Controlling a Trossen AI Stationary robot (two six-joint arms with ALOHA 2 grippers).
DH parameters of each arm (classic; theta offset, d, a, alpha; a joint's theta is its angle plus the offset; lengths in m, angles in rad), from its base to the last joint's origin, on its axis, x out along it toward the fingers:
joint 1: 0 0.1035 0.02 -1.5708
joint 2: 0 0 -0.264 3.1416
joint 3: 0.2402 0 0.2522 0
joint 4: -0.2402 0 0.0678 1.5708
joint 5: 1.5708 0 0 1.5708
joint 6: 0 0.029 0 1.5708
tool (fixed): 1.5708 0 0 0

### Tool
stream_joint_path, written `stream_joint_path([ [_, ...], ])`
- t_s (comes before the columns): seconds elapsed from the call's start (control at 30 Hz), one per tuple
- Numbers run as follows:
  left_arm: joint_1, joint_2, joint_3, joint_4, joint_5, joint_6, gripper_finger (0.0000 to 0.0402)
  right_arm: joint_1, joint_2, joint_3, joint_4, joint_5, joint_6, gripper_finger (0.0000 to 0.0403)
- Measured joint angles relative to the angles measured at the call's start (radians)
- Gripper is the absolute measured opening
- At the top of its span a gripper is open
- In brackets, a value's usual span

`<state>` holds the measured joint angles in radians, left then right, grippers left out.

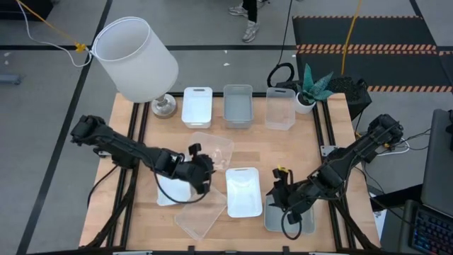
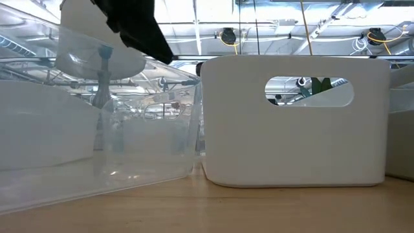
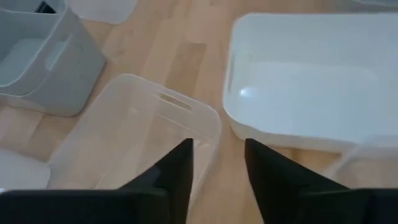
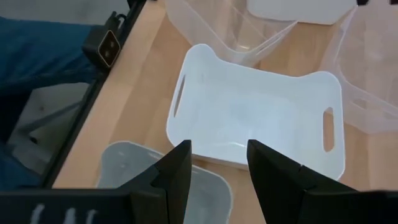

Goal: Stack baskets by color
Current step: Stack the middle transparent bin on the top right transparent bin

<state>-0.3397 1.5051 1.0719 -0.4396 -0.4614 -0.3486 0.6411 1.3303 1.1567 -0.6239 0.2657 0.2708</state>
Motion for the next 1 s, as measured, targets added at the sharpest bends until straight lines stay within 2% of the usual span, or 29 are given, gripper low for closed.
stream_joint_path([
  [0.17,0.024,0.038,-0.004,0.022,0.031,0.007,0.0176,-0.006,0.0,0.0,0.002,0.001,-0.018,0.0148],
  [0.4,0.062,0.144,-0.004,0.076,0.085,0.107,0.0177,-0.007,0.0,0.0,0.002,0.002,-0.025,0.0148],
  [0.67,0.113,0.192,-0.004,0.107,0.13,0.135,0.0177,-0.007,0.0,0.0,-0.01,0.0,-0.042,0.0148],
  [1.0,0.124,0.243,-0.001,0.137,0.172,0.196,0.0177,-0.007,0.0,0.0,-0.009,0.0,-0.048,0.0148],
])
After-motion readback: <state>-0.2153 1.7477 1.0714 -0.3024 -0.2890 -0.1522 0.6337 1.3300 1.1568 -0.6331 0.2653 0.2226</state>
